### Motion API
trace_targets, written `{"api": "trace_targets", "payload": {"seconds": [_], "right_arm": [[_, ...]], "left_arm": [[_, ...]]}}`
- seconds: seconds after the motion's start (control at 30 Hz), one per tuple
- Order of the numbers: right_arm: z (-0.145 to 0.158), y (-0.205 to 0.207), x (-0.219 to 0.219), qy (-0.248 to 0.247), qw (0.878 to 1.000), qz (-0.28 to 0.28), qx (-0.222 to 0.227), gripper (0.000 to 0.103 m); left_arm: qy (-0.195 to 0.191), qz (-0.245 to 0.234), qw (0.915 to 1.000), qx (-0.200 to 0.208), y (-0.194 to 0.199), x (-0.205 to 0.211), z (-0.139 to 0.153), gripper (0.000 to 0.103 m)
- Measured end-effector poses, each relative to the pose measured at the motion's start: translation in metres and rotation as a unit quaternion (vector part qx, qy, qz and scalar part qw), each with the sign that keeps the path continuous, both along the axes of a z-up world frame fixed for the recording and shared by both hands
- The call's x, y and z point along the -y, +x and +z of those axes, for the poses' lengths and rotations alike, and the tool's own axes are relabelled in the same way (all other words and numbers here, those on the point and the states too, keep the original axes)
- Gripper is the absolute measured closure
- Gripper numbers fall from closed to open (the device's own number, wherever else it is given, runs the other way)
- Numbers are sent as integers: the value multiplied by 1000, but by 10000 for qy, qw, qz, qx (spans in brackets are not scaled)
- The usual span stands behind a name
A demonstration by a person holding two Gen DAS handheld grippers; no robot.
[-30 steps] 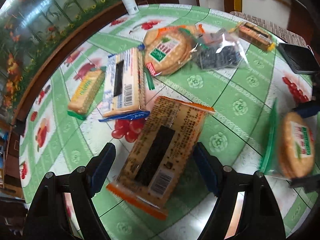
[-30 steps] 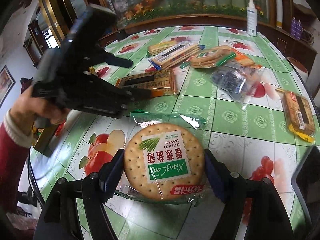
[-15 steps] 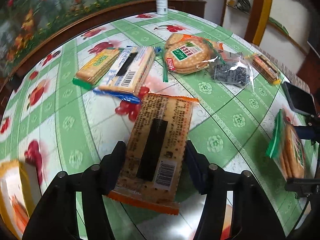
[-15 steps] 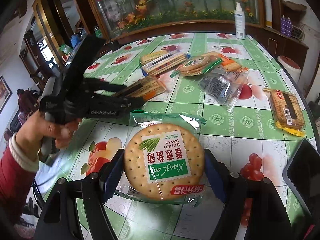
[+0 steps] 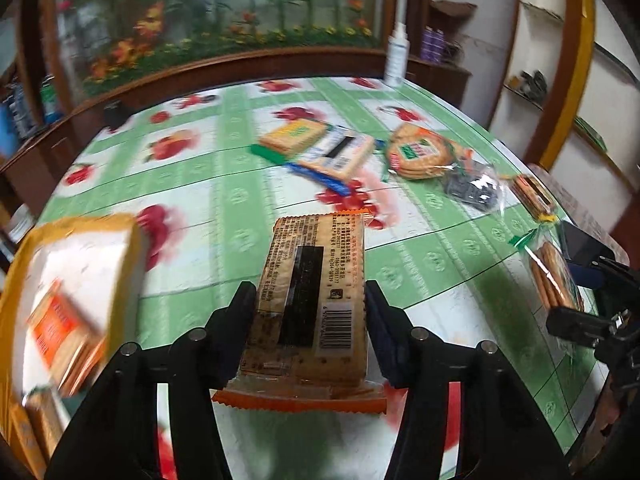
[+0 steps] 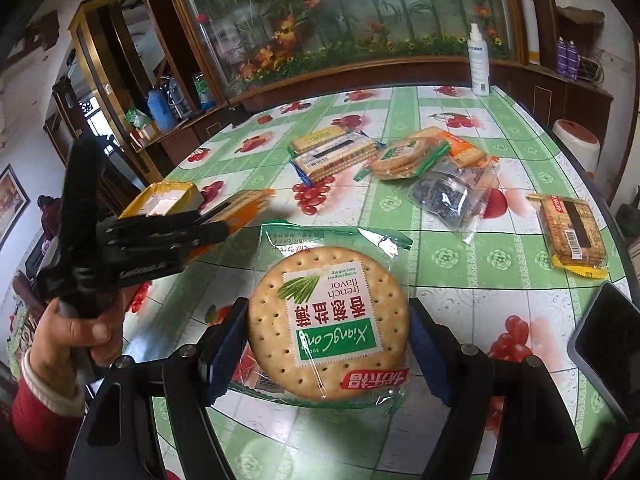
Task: Organize snacks
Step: 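Carry both held packs over the white tray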
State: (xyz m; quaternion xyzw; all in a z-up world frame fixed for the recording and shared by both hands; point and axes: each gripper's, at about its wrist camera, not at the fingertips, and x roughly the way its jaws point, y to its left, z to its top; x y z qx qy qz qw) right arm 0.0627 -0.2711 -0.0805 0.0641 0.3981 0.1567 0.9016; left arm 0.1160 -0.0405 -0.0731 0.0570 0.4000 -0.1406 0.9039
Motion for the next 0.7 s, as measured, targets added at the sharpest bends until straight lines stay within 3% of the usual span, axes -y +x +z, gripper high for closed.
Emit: {"api": "trace_targets", "payload": {"seconds": [0.37, 0.7], "right_arm": [[9, 0, -32, 198, 9992, 230, 241, 26], [15, 11, -86, 274, 9964, 705, 372, 26]], "left_arm": [[178, 1025, 9929, 572, -37, -51, 24, 51], [220, 1616, 9819, 962, -55, -89, 38, 51]]}}
